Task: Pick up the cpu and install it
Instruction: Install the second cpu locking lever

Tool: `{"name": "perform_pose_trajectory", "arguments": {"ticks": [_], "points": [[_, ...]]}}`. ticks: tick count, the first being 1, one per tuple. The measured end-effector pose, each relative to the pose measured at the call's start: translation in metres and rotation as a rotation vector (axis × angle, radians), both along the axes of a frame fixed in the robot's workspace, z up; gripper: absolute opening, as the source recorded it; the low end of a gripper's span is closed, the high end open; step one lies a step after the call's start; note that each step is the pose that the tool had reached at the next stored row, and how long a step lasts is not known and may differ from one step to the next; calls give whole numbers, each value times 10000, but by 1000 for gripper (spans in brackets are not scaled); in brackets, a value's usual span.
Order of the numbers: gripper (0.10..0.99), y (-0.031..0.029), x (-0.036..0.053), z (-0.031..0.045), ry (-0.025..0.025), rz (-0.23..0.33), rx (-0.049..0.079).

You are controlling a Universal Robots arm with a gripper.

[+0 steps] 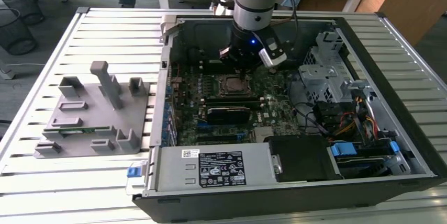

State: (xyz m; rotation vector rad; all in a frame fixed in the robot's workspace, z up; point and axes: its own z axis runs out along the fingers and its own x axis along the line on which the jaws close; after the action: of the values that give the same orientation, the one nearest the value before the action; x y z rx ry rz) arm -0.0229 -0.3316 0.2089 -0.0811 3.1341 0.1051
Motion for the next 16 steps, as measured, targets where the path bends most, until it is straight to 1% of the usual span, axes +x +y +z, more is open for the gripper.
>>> {"name": "perform_pose_trajectory", "arguments": {"ticks": [2, 5, 16], "points": [[106, -16, 0, 0, -1, 1, 1], [106, -20, 0, 11, 0, -1, -1], [106, -21, 0, 250, -1, 1, 1]]}}
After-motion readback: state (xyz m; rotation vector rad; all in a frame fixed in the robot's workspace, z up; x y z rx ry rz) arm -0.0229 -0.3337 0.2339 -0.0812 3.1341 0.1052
